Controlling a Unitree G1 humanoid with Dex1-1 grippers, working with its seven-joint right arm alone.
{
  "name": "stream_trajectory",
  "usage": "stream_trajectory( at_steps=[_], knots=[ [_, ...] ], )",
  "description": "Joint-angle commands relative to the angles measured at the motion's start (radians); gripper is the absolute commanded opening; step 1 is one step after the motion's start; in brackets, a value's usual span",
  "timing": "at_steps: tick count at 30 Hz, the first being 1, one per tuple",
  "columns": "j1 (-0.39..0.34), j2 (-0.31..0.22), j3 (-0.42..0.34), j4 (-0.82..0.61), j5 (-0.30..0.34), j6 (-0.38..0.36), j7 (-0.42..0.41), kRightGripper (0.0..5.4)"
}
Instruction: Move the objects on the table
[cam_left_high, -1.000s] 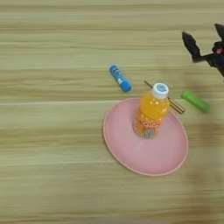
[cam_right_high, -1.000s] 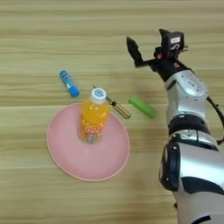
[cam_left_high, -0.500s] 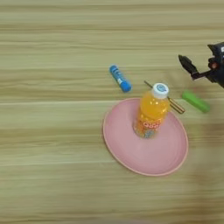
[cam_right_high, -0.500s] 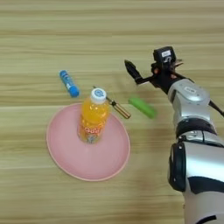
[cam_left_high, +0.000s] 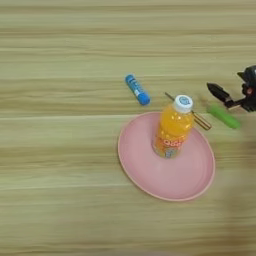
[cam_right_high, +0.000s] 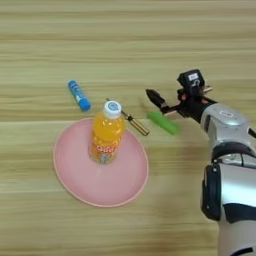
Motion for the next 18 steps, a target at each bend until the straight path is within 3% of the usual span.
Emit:
stream_trajectory(
  at_steps=[1,7,18],
  knots=[
    [-0.052,-0.071,0.008,-0.041,-0.011,-0.014,0.019,5.39],
    [-0.022,-0.077,0.041,-0.04,-0.048,-0.046,0.071,5.39],
    [0.007,-0.07,0.064,-0.024,-0.08,-0.047,0.079,5.39]
  ],
)
